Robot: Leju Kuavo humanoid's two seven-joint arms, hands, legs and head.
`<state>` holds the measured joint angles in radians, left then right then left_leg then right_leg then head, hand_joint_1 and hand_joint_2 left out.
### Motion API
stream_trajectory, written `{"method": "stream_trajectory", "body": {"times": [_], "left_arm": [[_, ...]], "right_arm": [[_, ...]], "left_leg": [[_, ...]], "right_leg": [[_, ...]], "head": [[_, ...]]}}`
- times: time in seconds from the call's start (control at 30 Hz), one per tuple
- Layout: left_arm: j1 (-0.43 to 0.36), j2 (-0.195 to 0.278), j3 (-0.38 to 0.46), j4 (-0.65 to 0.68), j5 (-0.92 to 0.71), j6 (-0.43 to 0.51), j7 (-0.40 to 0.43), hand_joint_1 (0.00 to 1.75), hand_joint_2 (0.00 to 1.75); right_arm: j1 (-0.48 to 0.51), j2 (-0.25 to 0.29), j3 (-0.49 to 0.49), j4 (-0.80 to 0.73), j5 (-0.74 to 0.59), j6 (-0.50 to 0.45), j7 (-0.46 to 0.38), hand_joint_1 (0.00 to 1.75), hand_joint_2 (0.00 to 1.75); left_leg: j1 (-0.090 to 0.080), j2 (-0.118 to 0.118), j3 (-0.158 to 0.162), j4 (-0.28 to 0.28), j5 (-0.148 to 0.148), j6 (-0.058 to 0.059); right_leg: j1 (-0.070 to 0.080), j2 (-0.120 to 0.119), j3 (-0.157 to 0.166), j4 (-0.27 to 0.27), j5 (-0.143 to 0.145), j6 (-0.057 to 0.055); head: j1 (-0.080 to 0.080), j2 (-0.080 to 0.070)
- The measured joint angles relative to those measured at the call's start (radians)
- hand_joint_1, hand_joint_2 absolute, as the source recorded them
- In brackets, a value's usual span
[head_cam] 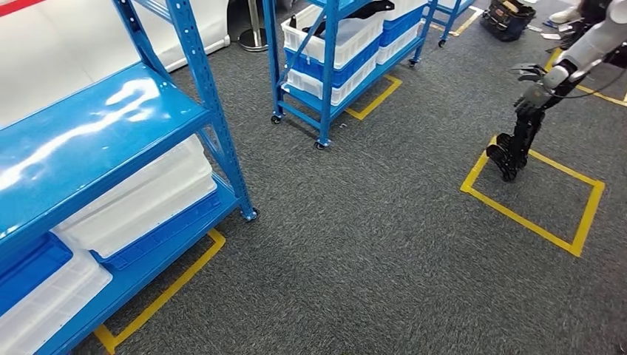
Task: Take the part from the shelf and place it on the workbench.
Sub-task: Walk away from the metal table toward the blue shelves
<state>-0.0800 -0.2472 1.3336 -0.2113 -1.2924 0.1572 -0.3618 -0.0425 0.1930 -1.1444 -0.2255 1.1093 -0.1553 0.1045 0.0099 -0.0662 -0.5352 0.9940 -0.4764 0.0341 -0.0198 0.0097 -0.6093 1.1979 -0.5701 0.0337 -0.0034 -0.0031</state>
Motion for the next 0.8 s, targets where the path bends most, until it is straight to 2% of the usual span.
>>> {"method": "stream_trajectory", "body": {"times": [0.07, 0.1, 0.13, 0.2, 0.23, 0.27, 0.33, 0.4, 0.43, 0.47, 0.5, 0.57, 0.6, 0.63, 0.67, 0.7, 0.73, 0.8], "left_arm": [[-0.001, 0.000, 0.000, 0.000, 0.000, 0.000, 0.000, 0.00, 0.00], [-0.002, 0.000, 0.000, 0.000, 0.000, 0.000, 0.001, 0.00, 0.00], [-0.003, 0.000, 0.000, 0.000, 0.000, 0.000, 0.001, 0.00, 0.00], [0.000, 0.000, 0.000, 0.000, 0.000, 0.000, 0.002, 0.00, 0.00], [0.001, 0.000, 0.000, 0.000, 0.000, 0.000, 0.002, 0.00, 0.00], [0.001, 0.000, 0.000, 0.000, 0.000, 0.000, 0.003, 0.00, 0.00], [-0.002, 0.000, 0.000, 0.000, 0.000, 0.000, 0.004, 0.00, 0.00], [-0.004, 0.000, 0.000, 0.000, 0.000, 0.000, 0.006, 0.00, 0.00], [-0.003, 0.000, 0.000, 0.000, 0.000, 0.000, 0.007, 0.00, 0.00], [-0.002, 0.000, 0.000, 0.000, 0.001, 0.000, 0.009, 0.00, 0.00], [0.000, 0.000, 0.000, 0.000, 0.001, 0.000, 0.010, 0.00, 0.00], [0.000, 0.000, 0.000, 0.000, 0.001, 0.000, 0.011, 0.00, 0.00], [-0.001, 0.000, 0.000, 0.000, 0.001, 0.000, 0.012, 0.00, 0.00], [-0.002, 0.001, 0.000, 0.000, 0.001, 0.000, 0.012, 0.00, 0.00], [-0.003, 0.001, 0.000, 0.000, 0.001, 0.000, 0.013, 0.00, 0.00], [-0.002, 0.001, 0.000, 0.000, 0.001, 0.000, 0.013, 0.00, 0.00], [-0.001, 0.000, 0.000, 0.000, 0.001, 0.000, 0.014, 0.00, 0.00], [-0.001, 0.000, 0.000, 0.000, 0.002, 0.000, 0.014, 0.00, 0.00]], "right_arm": [[0.002, -0.002, 0.000, 0.000, 0.000, 0.000, 0.000, 0.00, 0.00], [0.003, -0.003, 0.000, 0.000, 0.000, 0.001, 0.000, 0.00, 0.00], [0.002, -0.003, 0.000, 0.000, 0.000, 0.001, 0.000, 0.00, 0.00], [-0.002, -0.004, 0.000, 0.000, 0.001, 0.003, 0.002, 0.00, 0.00], [-0.003, -0.004, 0.000, 0.000, 0.001, 0.004, 0.003, 0.00, 0.00], [-0.003, -0.004, 0.000, 0.000, 0.001, 0.005, 0.004, 0.00, 0.00], [0.001, -0.005, 0.000, 0.000, 0.001, 0.006, 0.006, 0.00, 0.00], [0.004, -0.005, 0.000, 0.000, 0.002, 0.008, 0.007, 0.00, 0.00], [0.004, -0.005, 0.000, 0.000, 0.002, 0.008, 0.008, 0.00, 0.00], [0.003, -0.005, 0.000, 0.000, 0.002, 0.009, 0.008, 0.00, 0.00], [0.003, -0.005, 0.000, 0.000, 0.002, 0.009, 0.009, 0.00, 0.00], [0.002, -0.005, 0.000, 0.000, 0.002, 0.009, 0.009, 0.00, 0.00], [0.002, -0.005, 0.000, 0.000, 0.002, 0.009, 0.009, 0.00, 0.00], [0.001, -0.005, 0.000, 0.000, 0.003, 0.009, 0.009, 0.00, 0.00], [0.000, -0.005, 0.000, 0.000, 0.003, 0.009, 0.009, 0.00, 0.00], [-0.003, -0.005, 0.000, 0.000, 0.003, 0.009, 0.009, 0.00, 0.00], [-0.005, -0.005, 0.000, 0.000, 0.003, 0.009, 0.010, 0.00, 0.00], [-0.005, -0.005, 0.000, 0.000, 0.003, 0.009, 0.010, 0.00, 0.00]], "left_leg": [[-0.001, -0.027, -0.004, 0.010, -0.005, -0.008], [-0.001, -0.038, -0.009, 0.015, -0.007, -0.013], [-0.001, -0.048, -0.014, 0.016, -0.006, -0.020], [0.001, -0.062, -0.021, 0.016, -0.005, -0.033], [0.001, -0.048, -0.025, 0.023, -0.011, -0.038], [0.000, -0.023, -0.036, 0.045, -0.026, -0.042], [0.000, 0.037, -0.087, 0.152, -0.083, -0.048], [0.002, 0.056, -0.149, 0.276, -0.133, -0.054], [0.003, 0.059, -0.161, 0.300, -0.133, -0.055], [0.003, 0.063, -0.151, 0.281, -0.113, -0.054], [0.002, 0.070, -0.121, 0.227, -0.080, -0.051], [-0.003, 0.113, -0.047, 0.085, -0.024, -0.039], [-0.007, 0.132, -0.024, 0.042, -0.012, -0.032], [-0.012, 0.145, -0.015, 0.021, -0.010, -0.027], [-0.014, 0.143, -0.016, 0.020, -0.010, -0.024], [-0.013, 0.130, -0.016, 0.015, -0.008, -0.021], [-0.011, 0.118, -0.013, 0.009, -0.003, -0.016], [-0.004, 0.094, -0.007, -0.005, 0.007, -0.006]], "right_leg": [[-0.006, 0.046, 0.048, -0.121, 0.056, -0.004], [-0.006, 0.064, 0.060, -0.154, 0.064, -0.005], [-0.005, 0.072, 0.063, -0.164, 0.060, -0.008], [-0.004, 0.054, 0.066, -0.170, 0.062, -0.017], [-0.005, 0.042, 0.069, -0.174, 0.063, -0.025], [-0.007, 0.028, 0.072, -0.179, 0.065, -0.032], [-0.005, -0.003, 0.076, -0.184, 0.064, -0.043], [0.000, -0.035, 0.076, -0.183, 0.061, -0.047], [0.001, -0.050, 0.077, -0.183, 0.059, -0.047], [0.002, -0.064, 0.080, -0.183, 0.057, -0.047], [0.003, -0.076, 0.084, -0.183, 0.054, -0.045], [0.008, -0.100, 0.093, -0.182, 0.048, -0.039], [0.009, -0.109, 0.096, -0.182, 0.045, -0.035], [0.010, -0.118, 0.099, -0.182, 0.043, -0.030], [0.011, -0.126, 0.101, -0.184, 0.042, -0.025], [0.010, -0.134, 0.105, -0.186, 0.041, -0.019], [0.009, -0.129, 0.108, -0.185, 0.036, -0.013], [0.007, -0.079, 0.093, -0.139, -0.001, -0.005]], "head": [[0.000, 0.000], [0.000, 0.000], [0.000, 0.000], [0.000, 0.000], [0.000, 0.000], [-0.001, 0.000], [-0.002, 0.000], [-0.003, 0.000], [-0.003, 0.000], [-0.003, 0.000], [-0.003, 0.000], [-0.002, 0.000], [-0.003, 0.000], [-0.003, 0.000], [-0.003, 0.000], [-0.003, 0.000], [-0.003, 0.000], [-0.001, 0.000]]}}
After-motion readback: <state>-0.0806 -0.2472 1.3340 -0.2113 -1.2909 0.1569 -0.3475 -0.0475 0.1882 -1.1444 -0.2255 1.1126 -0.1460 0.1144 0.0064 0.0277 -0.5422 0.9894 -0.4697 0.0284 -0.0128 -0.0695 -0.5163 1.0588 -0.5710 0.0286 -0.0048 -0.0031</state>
